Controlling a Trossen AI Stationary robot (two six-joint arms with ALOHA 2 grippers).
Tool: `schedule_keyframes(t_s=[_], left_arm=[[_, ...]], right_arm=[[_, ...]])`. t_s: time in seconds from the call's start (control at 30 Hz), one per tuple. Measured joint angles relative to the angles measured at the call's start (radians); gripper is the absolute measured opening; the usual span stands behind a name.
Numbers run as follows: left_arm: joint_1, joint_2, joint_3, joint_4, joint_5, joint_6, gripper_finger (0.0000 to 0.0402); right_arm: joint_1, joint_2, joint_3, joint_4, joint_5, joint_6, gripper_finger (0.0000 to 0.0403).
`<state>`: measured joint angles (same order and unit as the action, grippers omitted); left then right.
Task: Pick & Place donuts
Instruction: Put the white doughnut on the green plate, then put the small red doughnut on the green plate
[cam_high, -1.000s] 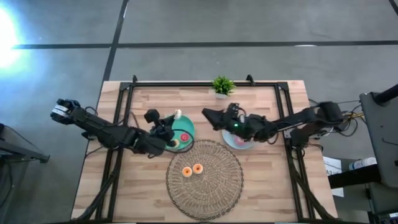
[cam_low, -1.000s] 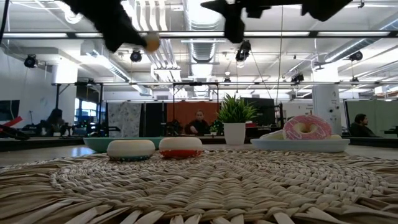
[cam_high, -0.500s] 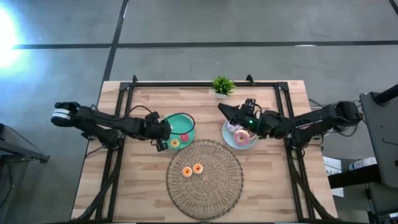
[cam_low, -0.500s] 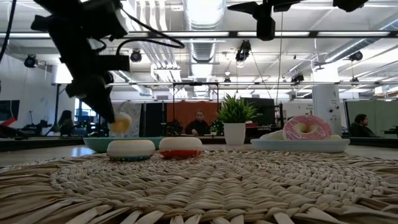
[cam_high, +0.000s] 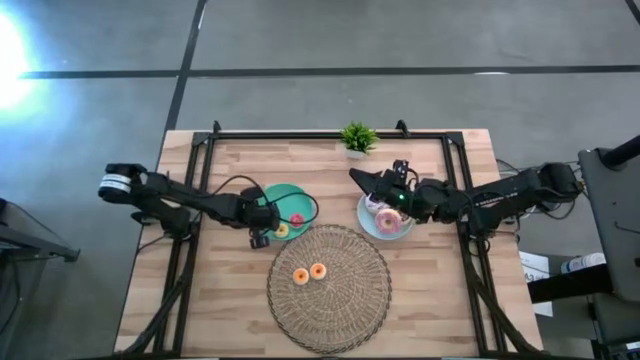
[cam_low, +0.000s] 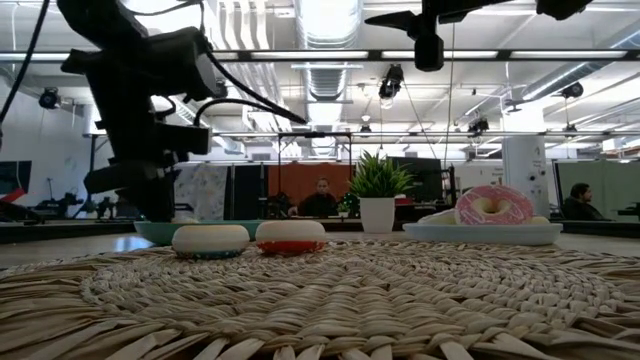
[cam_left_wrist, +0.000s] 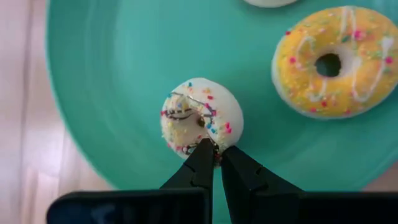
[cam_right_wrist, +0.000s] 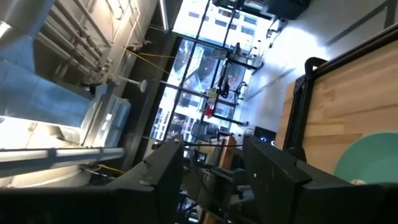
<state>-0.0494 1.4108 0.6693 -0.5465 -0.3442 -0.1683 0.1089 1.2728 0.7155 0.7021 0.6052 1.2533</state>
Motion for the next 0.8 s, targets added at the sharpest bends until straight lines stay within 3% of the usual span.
schedule_keyframes(t_s=[0.27, 0.6, 0.8], left_arm=[[-0.001, -0.016, 0.048, -0.038, 0.055, 0.000, 0.0004], [-0.002, -0.069, 0.049, -0.083, 0.102, -0.066, 0.0093], [-0.038, -0.111, 0.066, -0.123, 0.148, -0.085, 0.0109]], right_arm=[[0.000, 0.000, 0.000, -0.009, 0.000, 0.002, 0.0157], [-0.001, 0.000, 0.000, -0.018, 0.000, 0.003, 0.0157], [0.000, 0.000, 0.000, -0.034, -0.040, 0.004, 0.0157]])
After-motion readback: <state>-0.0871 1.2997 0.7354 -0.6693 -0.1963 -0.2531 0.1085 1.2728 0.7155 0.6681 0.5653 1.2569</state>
